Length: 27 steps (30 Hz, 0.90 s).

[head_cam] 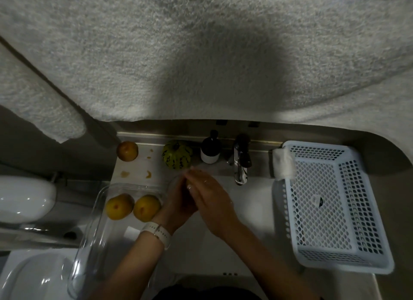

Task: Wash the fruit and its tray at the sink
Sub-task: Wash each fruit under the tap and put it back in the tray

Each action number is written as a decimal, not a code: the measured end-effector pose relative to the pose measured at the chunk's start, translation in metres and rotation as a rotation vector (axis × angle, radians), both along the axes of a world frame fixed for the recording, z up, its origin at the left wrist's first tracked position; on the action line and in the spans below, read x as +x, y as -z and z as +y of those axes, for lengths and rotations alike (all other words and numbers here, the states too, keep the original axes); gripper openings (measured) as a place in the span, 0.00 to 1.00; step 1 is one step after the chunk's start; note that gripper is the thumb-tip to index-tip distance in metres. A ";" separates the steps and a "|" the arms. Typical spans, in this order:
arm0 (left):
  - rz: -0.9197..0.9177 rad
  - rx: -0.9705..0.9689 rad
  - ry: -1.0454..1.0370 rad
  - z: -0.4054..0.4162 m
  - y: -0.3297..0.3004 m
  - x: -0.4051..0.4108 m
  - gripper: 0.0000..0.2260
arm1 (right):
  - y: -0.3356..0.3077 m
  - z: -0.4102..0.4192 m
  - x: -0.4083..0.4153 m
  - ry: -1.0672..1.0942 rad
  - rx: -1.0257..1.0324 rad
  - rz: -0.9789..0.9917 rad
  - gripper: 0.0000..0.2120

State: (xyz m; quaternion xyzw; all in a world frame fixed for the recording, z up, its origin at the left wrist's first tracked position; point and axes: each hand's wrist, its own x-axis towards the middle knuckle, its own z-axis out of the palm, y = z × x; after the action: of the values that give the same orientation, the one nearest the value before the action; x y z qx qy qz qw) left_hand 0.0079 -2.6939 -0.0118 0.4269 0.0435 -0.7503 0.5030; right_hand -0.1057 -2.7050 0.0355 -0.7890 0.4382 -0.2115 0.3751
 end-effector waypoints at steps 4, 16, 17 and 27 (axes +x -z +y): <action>-0.216 -0.033 0.069 0.005 0.006 -0.006 0.19 | 0.013 0.001 0.002 -0.073 -0.206 0.177 0.21; -0.698 -0.110 -0.002 0.008 0.013 -0.040 0.19 | 0.025 0.002 -0.001 0.361 0.293 -0.254 0.15; -0.623 -0.079 -0.012 0.007 0.013 -0.041 0.19 | 0.026 0.009 0.000 0.328 0.211 -0.191 0.17; -1.240 -0.483 0.255 0.017 -0.004 -0.040 0.11 | 0.026 -0.011 -0.003 0.496 0.494 -0.066 0.15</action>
State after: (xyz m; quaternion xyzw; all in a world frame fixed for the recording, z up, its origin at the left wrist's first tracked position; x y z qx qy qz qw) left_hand -0.0320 -2.6769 -0.0082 0.6557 -0.4728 -0.4086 0.4238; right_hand -0.1084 -2.7165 0.0090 -0.5368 0.6421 -0.2093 0.5057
